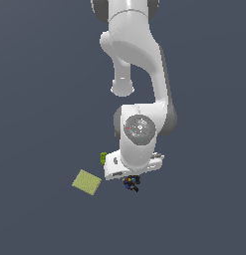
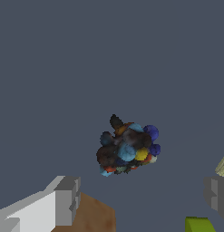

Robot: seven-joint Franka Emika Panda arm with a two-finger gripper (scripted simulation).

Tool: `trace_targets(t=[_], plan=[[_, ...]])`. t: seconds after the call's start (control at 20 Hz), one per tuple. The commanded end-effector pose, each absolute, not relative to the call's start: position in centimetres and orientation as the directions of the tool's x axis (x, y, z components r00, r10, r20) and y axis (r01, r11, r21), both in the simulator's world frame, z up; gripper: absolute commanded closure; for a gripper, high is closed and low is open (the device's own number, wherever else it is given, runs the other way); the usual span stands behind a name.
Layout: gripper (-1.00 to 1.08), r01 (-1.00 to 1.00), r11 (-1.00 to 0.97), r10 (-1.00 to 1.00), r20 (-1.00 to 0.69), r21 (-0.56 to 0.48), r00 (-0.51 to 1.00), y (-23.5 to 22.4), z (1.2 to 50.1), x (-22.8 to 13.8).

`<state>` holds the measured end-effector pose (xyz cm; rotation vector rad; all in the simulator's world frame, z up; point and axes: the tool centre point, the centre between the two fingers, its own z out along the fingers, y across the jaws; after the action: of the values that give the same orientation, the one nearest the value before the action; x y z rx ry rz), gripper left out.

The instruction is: Pick up a designated object from a clutter of objects.

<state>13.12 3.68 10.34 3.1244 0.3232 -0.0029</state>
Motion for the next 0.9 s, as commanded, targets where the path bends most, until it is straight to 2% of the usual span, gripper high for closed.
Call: trace_targets(t=[0.0, 0.45, 0.85], plan=[[-0.92, 0.209, -0.978, 0.209, 0.0, 0.0, 0.978, 3.7, 9.6, 13.4], [-0.92, 0.211, -0.977, 0.211, -0.001, 0.0, 0.977, 3.7, 8.6, 13.4], [-0.92, 0.212, -0.977, 0.212, -0.001, 0.0, 0.977, 3.7, 4.8, 13.3]])
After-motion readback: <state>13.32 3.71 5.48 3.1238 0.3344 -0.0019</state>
